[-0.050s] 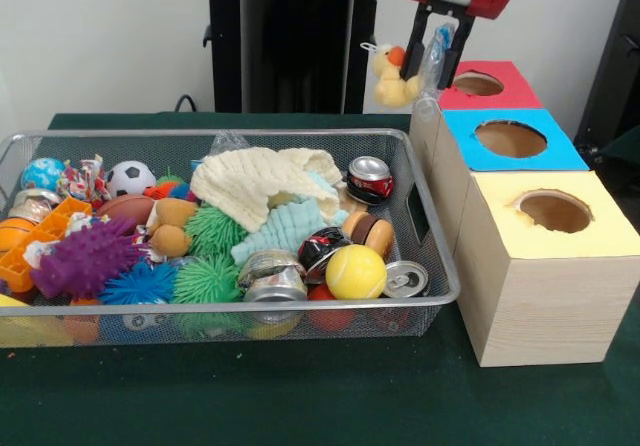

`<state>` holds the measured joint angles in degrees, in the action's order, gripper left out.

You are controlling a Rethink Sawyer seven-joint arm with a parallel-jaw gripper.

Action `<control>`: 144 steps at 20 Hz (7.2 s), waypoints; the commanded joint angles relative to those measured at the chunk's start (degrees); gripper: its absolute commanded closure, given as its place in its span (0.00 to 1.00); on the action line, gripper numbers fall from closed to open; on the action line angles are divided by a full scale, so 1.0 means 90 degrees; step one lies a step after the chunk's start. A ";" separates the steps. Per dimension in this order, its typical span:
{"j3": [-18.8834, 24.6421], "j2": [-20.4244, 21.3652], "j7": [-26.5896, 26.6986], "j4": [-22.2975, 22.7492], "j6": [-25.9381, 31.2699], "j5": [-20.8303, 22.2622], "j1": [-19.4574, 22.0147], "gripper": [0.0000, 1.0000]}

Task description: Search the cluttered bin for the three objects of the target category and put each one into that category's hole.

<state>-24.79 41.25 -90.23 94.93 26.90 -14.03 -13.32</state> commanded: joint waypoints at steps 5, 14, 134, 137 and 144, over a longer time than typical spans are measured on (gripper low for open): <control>0.0046 -0.0359 -0.1510 -0.0330 0.0590 0.0019 -0.0065 1.00; -0.0002 -0.0568 -0.1625 -0.0425 0.0465 -0.0054 -0.0179 1.00; -0.0901 -0.1689 -0.2016 -0.1636 0.1114 -0.0284 -0.0950 1.00; -0.0871 -0.1798 -0.2079 -0.1434 0.0669 -0.0263 -0.1001 1.00; -0.0800 -0.1962 -0.2233 -0.1112 0.0070 -0.0359 -0.1054 1.00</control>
<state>-35.26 27.28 -90.60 79.42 31.51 -15.28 -22.74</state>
